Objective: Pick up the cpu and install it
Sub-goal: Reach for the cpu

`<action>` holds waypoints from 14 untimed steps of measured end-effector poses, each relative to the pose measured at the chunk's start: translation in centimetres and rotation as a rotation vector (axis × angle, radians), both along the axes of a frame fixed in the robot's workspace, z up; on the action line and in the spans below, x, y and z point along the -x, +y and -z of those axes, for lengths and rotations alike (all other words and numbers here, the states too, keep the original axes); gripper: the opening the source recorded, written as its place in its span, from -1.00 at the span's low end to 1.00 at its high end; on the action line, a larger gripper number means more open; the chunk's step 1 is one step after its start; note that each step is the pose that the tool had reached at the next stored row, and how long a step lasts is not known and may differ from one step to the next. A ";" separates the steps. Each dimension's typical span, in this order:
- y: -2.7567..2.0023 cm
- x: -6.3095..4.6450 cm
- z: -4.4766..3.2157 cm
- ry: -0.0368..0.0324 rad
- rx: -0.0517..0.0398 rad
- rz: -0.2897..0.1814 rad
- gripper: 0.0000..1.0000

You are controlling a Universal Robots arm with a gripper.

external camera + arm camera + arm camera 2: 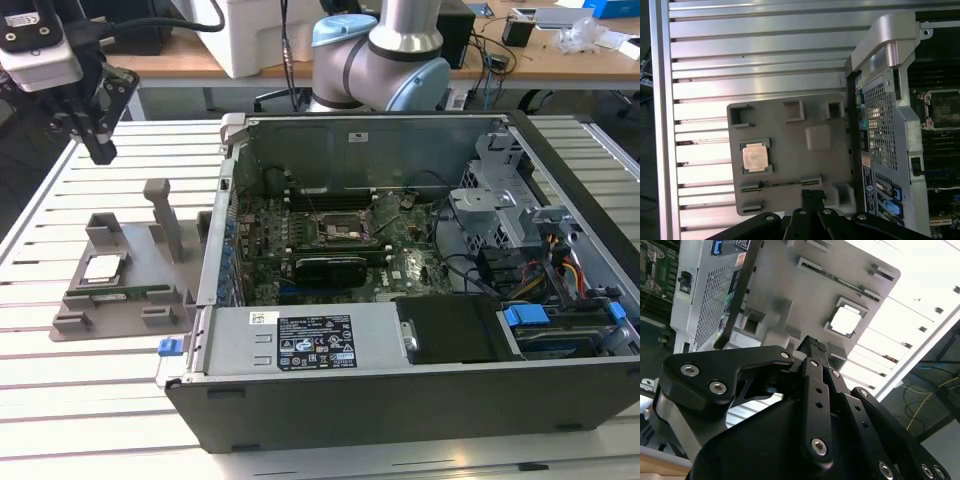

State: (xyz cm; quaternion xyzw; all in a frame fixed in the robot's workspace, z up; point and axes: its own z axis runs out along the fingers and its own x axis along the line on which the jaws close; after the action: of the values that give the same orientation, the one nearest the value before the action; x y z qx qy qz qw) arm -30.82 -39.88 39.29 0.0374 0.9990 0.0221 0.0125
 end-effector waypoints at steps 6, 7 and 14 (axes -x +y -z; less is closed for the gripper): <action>0.00 2.2 0.02 0.0000 0.0000 0.000 -0.79; 0.00 2.6 0.02 0.0000 0.0000 0.000 -0.79; 0.00 5.1 0.05 0.0000 0.0000 0.000 -0.79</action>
State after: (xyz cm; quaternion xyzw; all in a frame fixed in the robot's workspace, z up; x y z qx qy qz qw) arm -35.92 -39.88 39.24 0.0375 0.9990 0.0221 0.0125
